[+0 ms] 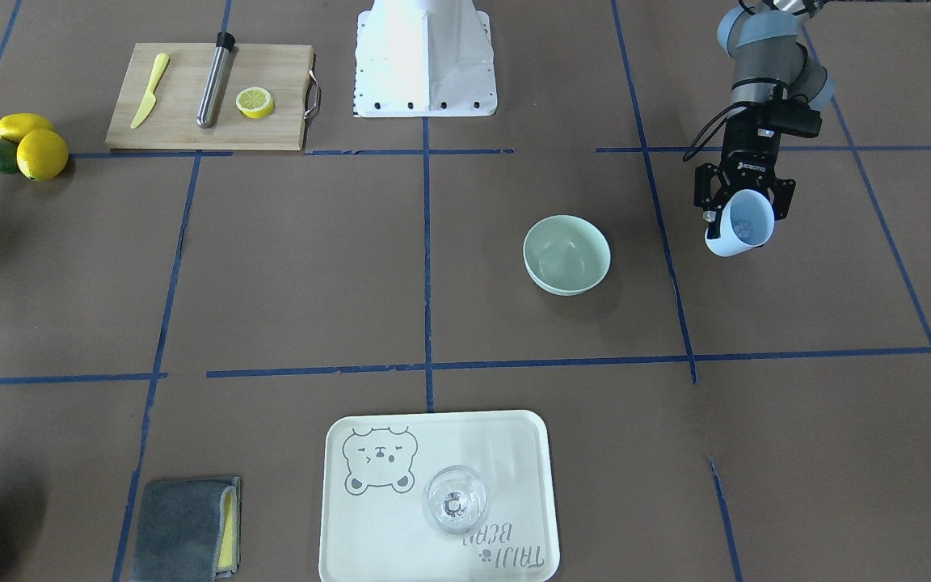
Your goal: Pour ice into bowl
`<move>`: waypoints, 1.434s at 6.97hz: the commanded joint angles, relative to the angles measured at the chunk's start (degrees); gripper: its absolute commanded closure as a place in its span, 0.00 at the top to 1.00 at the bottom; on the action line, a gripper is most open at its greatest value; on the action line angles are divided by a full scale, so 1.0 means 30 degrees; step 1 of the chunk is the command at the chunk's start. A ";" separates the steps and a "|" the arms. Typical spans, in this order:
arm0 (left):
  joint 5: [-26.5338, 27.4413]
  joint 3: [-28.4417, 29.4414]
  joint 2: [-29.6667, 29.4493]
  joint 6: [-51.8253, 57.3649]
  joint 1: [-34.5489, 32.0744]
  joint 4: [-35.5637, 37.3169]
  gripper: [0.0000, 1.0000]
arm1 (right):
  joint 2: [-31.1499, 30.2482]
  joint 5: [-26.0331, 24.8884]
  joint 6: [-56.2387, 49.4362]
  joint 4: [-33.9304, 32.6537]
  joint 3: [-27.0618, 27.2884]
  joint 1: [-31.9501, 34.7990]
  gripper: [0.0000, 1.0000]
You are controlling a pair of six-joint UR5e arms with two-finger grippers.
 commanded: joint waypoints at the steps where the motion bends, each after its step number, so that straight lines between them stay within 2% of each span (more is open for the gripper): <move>1: -0.0017 0.0042 -0.0507 0.3030 0.0067 0.0662 0.00 | -0.1093 0.0032 -0.0113 0.0000 0.0371 0.0716 1.00; 3: 0.0071 -0.0132 -0.2430 0.3187 0.0067 0.5506 0.00 | -0.1858 -0.0026 -0.0202 0.0000 0.0752 0.0895 1.00; 4: 0.0101 -0.0103 -0.3195 0.3448 0.0096 0.7155 0.00 | -0.1947 -0.0026 -0.0173 0.0000 0.0870 0.0895 1.00; 5: 0.0536 -0.0074 -0.3493 0.5974 0.0097 0.7461 0.00 | -0.1948 -0.0026 -0.0143 0.0000 0.0871 0.0895 1.00; 6: 0.2484 -0.0190 -0.3583 0.9074 0.0126 0.7464 0.00 | -0.1948 -0.0026 -0.0114 0.0000 0.0871 0.0895 1.00; 10: 0.3733 -0.0220 -0.4431 1.6731 0.1236 0.7494 0.00 | -0.1977 -0.0026 -0.0114 0.0000 0.0871 0.0895 1.00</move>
